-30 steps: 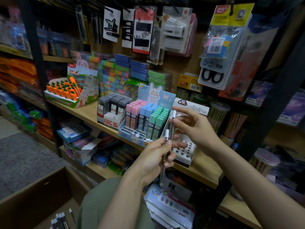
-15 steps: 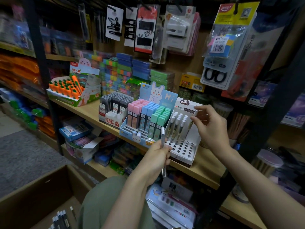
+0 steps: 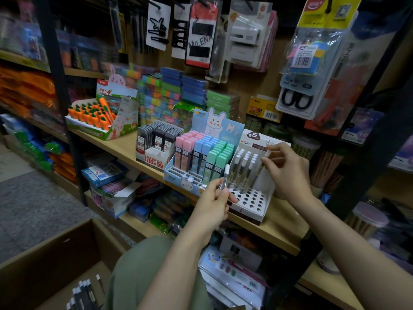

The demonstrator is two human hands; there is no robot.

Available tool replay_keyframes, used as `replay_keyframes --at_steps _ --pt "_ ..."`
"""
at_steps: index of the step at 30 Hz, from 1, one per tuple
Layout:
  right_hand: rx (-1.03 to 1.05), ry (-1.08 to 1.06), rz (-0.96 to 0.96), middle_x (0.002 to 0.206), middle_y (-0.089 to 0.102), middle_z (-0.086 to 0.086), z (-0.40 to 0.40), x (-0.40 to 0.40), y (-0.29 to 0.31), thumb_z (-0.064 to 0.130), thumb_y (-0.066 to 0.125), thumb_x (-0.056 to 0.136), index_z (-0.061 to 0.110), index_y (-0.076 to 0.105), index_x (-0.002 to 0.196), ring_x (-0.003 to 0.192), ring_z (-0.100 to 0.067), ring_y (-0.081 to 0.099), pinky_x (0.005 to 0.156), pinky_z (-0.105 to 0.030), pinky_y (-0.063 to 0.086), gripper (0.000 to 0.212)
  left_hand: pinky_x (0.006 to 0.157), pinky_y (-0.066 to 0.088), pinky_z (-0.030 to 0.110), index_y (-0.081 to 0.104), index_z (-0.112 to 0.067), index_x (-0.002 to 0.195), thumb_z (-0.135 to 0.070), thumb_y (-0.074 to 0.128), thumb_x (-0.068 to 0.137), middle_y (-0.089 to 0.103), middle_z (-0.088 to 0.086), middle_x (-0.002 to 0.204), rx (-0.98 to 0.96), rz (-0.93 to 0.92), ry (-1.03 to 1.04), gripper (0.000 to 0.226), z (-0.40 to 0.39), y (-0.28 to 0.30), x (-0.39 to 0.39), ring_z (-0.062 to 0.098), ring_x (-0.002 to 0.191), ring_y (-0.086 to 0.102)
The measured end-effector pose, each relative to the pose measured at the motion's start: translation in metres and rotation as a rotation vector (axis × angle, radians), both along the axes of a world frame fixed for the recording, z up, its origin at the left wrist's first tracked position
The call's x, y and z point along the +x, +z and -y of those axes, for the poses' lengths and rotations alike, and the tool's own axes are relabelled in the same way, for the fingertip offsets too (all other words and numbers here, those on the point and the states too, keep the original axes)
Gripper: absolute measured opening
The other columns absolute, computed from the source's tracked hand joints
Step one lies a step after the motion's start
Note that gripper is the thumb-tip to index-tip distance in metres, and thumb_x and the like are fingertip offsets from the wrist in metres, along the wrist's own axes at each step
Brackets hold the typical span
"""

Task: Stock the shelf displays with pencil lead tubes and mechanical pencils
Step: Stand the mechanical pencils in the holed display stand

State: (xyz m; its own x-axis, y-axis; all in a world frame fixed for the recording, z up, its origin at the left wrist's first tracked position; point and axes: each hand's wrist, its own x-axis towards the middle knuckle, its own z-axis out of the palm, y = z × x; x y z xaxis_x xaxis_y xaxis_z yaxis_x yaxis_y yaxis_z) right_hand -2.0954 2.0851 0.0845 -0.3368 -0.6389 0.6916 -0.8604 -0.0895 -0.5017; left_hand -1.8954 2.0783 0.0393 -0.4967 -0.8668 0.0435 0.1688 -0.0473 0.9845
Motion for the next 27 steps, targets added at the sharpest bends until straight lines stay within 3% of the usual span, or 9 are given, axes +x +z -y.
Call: replay_keyframes --at_steps 4,7,13,18,23,25,27 --pt "0.022 -0.068 0.014 0.091 0.072 0.002 0.004 0.002 0.011 0.025 0.072 0.088 0.021 0.071 0.109 0.086 -0.011 0.067 0.081 -0.028 0.056 0.022 0.056 0.042 0.018 0.053 -0.02 0.111 -0.012 0.043 0.102 0.059 -0.001 0.086 0.027 0.022 0.021 0.015 0.0 -0.001 -0.003 0.007 0.064 0.045" --pt "0.09 -0.103 0.012 0.099 0.074 -0.002 0.007 0.001 0.017 0.028 0.072 0.087 0.022 0.073 0.107 0.097 -0.019 0.066 0.092 -0.038 0.053 0.02 0.058 0.045 0.016 0.06 -0.026 0.104 -0.011 0.046 0.101 0.056 0.0 0.085 -0.021 0.044 0.034 0.021 0.0 -0.002 -0.002 0.004 0.064 0.05" --pt "0.104 -0.117 -0.008 0.096 0.072 0.001 0.005 0.009 0.009 0.026 0.075 0.085 0.021 0.068 0.106 0.09 -0.014 0.065 0.083 -0.033 0.054 0.023 0.054 0.046 0.014 0.059 -0.026 0.107 -0.013 0.049 0.1 0.064 -0.008 0.073 0.005 -0.016 0.07 0.017 0.004 -0.004 0.0 0.0 0.055 0.052" --pt "0.17 -0.139 -0.112 0.081 0.065 0.003 0.006 0.012 0.002 0.024 0.07 0.088 0.02 0.063 0.091 0.08 -0.017 0.063 0.07 -0.027 0.047 0.009 0.054 0.045 0.016 0.057 -0.022 0.103 -0.015 0.052 0.099 0.067 -0.007 0.073 0.033 -0.024 0.085 0.009 0.004 -0.005 -0.004 -0.001 0.054 0.052" --pt "0.034 -0.078 -0.144 0.097 0.069 0.004 -0.003 0.008 0.007 0.023 0.065 0.091 0.017 0.069 0.11 0.082 -0.005 0.063 0.076 -0.021 0.053 0.02 0.058 0.045 0.016 0.059 -0.026 0.105 -0.022 0.054 0.099 0.068 -0.011 0.069 0.006 -0.003 0.093 0.009 0.005 -0.006 -0.003 0.003 0.058 0.052" --pt "0.005 0.029 -0.09 0.093 0.067 0.013 -0.01 0.013 0.009 0.025 0.066 0.091 0.023 0.068 0.111 0.078 0.001 0.064 0.073 -0.015 0.054 0.021 0.059 0.045 0.017 0.059 -0.028 0.105 -0.022 0.054 0.099 0.067 -0.011 0.068 -0.002 -0.017 0.075 0.01 0.004 -0.005 -0.006 0.004 0.06 0.053" --pt "0.098 0.206 0.093 0.087 0.07 0.017 -0.015 0.026 0.008 0.029 0.069 0.088 0.033 0.067 0.111 0.08 -0.001 0.069 0.072 -0.018 0.056 0.023 0.058 0.045 0.017 0.058 -0.028 0.107 -0.021 0.052 0.1 0.067 -0.011 0.069 -0.015 -0.025 0.045 0.012 0.003 -0.003 -0.008 0.003 0.06 0.054"
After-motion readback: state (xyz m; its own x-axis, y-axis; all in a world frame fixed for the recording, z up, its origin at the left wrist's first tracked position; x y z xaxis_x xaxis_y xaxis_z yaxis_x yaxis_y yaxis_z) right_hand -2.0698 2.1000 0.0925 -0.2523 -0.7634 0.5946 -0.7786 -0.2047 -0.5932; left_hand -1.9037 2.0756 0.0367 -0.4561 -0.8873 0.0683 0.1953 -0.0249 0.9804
